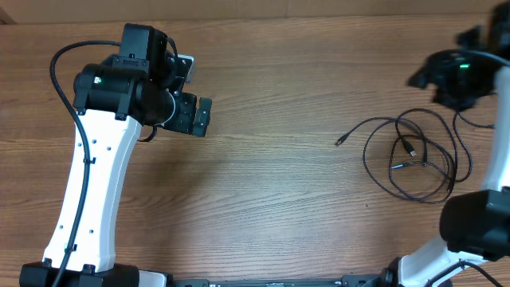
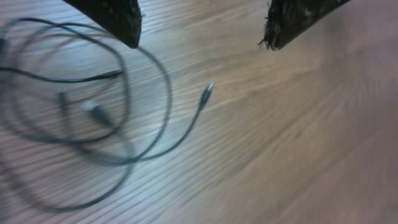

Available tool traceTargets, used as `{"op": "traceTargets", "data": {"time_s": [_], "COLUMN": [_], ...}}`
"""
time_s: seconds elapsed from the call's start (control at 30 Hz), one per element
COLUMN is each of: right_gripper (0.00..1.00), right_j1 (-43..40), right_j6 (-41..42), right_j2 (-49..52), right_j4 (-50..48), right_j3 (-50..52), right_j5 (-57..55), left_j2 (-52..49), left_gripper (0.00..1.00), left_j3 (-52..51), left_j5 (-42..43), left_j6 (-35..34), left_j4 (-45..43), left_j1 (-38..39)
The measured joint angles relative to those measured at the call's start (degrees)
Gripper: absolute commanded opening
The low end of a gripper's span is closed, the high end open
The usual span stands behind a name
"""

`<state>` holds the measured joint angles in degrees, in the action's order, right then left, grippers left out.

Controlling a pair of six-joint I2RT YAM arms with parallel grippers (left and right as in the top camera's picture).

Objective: Untangle cables

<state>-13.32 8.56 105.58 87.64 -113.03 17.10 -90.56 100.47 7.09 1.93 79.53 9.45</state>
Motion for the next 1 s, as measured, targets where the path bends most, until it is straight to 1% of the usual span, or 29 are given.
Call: {"op": "traceTargets", "data": {"time_s": [0.13,0.33,0.47,0.63,0.73,0.9,0.93,1.0], "right_gripper": [0.65,0.64,0.64,0.65,0.65,0.64,0.63,0.55], "right_j1": [6.71,16.7,20.59,22.58,22.58,22.58,22.58,22.58], "right_j6": [3.82,13.09,19.54,27.23,29.29,31.87,32.22,33.22], "right_j2": [-0.15,-0.13,-0.13,-0.09,-0.2,-0.2,-0.2,-0.2], "right_j4": [-6.97,-18.84,-25.16,-34.47,-42.36,-48.83,-49.35,-50.88], "right_j3": [8.33,23.02,30.4,38.49,42.34,46.95,47.32,48.54], "right_j5": [-1.51,-6.29,-10.23,-15.32,-16.5,-17.38,-17.46,-17.51], "left_j2": [0.0,0.0,0.0,0.0,0.0,0.0,0.0,0.0], "left_gripper": [1.0,0.99,1.0,1.0,1.0,1.0,1.0,1.0], "left_j3": [-0.02,-0.02,-0.02,-0.02,-0.02,-0.02,-0.02,-0.02], "left_j5": [0.0,0.0,0.0,0.0,0.0,0.0,0.0,0.0], "left_j6": [0.0,0.0,0.0,0.0,0.0,0.0,0.0,0.0], "left_j4": [-0.09,-0.11,-0.13,-0.2,-0.26,-0.22,-0.22,-0.22], "left_j1": [0.0,0.0,0.0,0.0,0.0,0.0,0.0,0.0]}}
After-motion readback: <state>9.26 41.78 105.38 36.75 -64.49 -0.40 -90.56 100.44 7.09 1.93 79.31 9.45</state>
